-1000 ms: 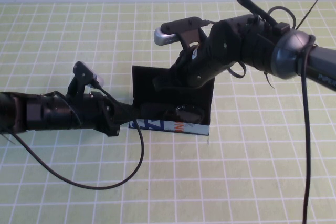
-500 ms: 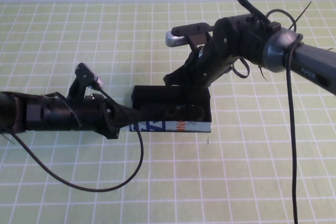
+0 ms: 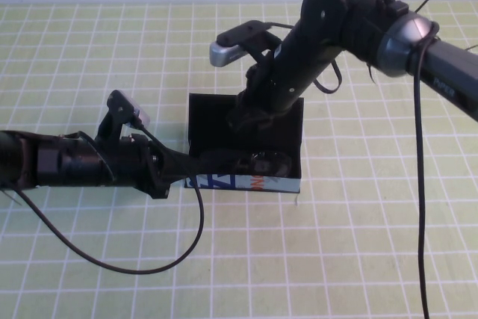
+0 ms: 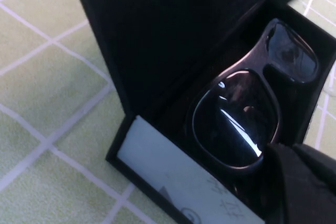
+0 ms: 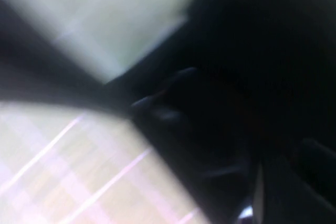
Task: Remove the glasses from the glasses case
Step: Pick up the glasses from the glasses case
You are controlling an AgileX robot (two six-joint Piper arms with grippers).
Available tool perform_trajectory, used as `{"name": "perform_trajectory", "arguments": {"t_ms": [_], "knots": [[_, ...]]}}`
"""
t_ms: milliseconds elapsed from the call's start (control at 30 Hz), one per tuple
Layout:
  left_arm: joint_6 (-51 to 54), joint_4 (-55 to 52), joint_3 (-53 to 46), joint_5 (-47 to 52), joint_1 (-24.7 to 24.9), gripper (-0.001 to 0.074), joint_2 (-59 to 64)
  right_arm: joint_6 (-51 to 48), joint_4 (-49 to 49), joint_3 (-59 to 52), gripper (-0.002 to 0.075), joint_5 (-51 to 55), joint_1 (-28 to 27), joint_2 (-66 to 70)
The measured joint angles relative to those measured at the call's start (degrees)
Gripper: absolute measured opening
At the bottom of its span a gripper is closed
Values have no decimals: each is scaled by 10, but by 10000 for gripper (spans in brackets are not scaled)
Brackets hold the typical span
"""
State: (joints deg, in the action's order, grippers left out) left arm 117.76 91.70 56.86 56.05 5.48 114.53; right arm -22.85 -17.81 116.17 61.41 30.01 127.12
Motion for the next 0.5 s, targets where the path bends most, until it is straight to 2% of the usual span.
{"name": "perform_trajectory", "arguments": {"t_ms": [133,367,500], "knots": [[0,-1,0,0,0,-4,0,-124,-32,28,125,72,0,0],[0,-1,0,0,0,-4,0,-257,7,33,321,87,2,5],[0,-1,0,1,0,-4,0,-308,18,33,351,87,10,14]]}}
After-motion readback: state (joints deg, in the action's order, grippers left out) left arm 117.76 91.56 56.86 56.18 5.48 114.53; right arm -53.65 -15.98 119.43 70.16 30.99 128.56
